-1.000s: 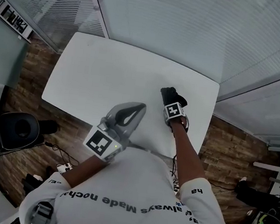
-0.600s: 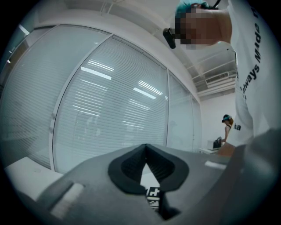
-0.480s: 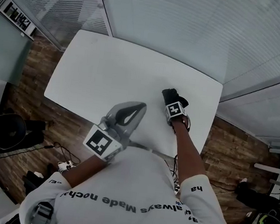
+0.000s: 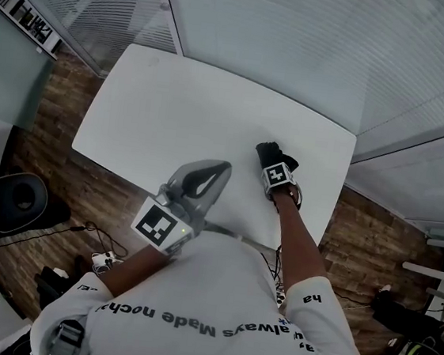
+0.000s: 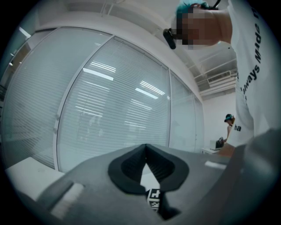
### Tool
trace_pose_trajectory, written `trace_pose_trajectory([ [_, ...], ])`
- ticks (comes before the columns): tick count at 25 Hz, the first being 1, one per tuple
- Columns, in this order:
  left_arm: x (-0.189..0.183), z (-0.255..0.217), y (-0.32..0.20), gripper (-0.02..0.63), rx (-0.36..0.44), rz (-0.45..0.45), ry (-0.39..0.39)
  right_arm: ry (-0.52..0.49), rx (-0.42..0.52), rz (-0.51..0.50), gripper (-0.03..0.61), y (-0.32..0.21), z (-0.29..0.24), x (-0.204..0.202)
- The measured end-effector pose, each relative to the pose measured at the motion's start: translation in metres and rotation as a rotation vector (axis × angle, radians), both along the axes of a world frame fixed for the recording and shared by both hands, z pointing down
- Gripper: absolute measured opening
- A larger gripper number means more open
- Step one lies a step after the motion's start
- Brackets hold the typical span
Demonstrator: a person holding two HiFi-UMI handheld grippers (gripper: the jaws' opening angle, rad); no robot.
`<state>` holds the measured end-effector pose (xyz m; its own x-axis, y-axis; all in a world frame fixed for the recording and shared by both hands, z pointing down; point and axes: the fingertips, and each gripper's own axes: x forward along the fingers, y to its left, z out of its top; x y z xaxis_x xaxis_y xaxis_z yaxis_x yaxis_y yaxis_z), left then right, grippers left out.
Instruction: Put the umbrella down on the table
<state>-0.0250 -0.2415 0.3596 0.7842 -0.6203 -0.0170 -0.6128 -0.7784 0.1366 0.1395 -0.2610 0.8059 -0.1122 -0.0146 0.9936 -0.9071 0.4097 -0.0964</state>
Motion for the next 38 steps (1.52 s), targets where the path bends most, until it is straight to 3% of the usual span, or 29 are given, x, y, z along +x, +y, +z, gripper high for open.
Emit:
trace_pose_trajectory([
  [6, -0.001, 0.0, 0.002, 0.003, -0.001, -0.002, 0.001, -0.062, -0.001, 0.007, 0.233, 0.002, 0.013, -0.011],
  [25, 0.0, 0.001, 0.005, 0.003, 0.002, 0.001, 0.007, -0.096, 0.043, 0.035, 0.264, 0.007, 0.005, -0.014],
  [33, 0.007, 0.0, 0.007, 0.003, 0.004, 0.018, 0.014, -0.155, 0.132, 0.052, 0.249, 0.01, -0.024, -0.012],
  [38, 0.011, -0.001, 0.004, 0.003, 0.002, 0.025, 0.013, -0.206, 0.26, 0.077, 0.213, 0.004, -0.063, -0.002],
])
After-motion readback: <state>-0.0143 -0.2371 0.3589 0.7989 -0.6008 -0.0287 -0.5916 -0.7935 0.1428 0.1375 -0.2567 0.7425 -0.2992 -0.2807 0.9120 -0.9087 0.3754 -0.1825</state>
